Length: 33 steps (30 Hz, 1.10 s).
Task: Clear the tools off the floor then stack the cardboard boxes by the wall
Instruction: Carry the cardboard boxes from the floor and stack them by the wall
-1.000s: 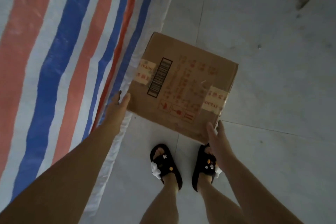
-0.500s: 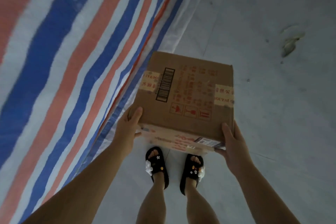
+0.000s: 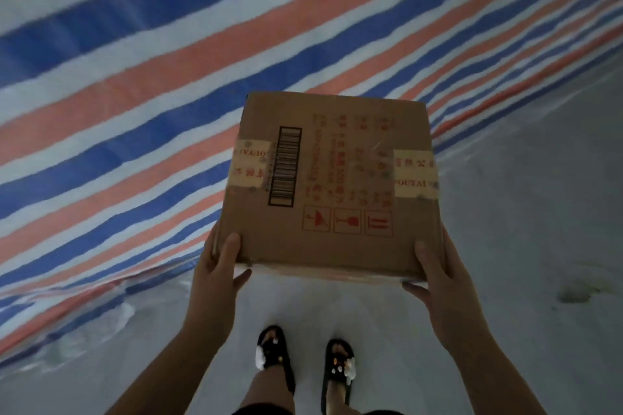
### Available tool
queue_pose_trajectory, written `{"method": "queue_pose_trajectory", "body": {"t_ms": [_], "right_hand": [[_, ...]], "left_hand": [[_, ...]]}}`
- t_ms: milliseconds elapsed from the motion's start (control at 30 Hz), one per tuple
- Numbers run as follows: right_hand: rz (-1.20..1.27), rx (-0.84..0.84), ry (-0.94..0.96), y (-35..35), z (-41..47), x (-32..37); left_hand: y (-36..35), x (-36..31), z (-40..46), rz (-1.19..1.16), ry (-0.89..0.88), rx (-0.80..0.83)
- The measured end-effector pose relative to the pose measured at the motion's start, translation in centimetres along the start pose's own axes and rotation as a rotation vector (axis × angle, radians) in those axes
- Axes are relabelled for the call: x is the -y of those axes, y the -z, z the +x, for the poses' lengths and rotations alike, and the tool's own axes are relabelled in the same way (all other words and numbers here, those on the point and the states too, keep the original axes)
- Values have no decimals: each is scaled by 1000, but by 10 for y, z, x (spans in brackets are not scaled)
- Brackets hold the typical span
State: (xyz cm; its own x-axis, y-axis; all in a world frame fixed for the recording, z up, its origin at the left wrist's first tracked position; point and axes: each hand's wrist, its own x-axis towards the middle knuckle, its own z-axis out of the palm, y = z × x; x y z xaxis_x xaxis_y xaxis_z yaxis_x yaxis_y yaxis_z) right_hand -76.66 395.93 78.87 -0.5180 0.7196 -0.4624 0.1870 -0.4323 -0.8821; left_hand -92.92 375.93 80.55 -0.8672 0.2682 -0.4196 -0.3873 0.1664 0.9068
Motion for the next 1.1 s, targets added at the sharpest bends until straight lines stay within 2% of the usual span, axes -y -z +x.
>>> {"method": "queue_pose_trajectory", "body": {"t_ms": [167,333,400,467,567,900,1100], "right_hand": [[-102,258,49,-40,-46,15],[-237,493,22,-103,-99,-3],[-319,644,7,-133,-146,-21],[-365,710,7,-144,-170,-32],[-457,922,29,-161,-246,-68],[-616,1448,-16,-179,-505,-202],[-735,1564,-21,-212,-614,-267]], "left_hand": [[65,-6,-87,-215,-91,-317],[133,24,-174,-352,-109,-663],[169,45,-229,-426,-133,-821],[186,58,-257,-458,-120,-886],[221,92,-341,-542,-130,-1057],[318,205,-603,-686,-143,-1556],[373,247,-685,-800,-142,-1740]]}}
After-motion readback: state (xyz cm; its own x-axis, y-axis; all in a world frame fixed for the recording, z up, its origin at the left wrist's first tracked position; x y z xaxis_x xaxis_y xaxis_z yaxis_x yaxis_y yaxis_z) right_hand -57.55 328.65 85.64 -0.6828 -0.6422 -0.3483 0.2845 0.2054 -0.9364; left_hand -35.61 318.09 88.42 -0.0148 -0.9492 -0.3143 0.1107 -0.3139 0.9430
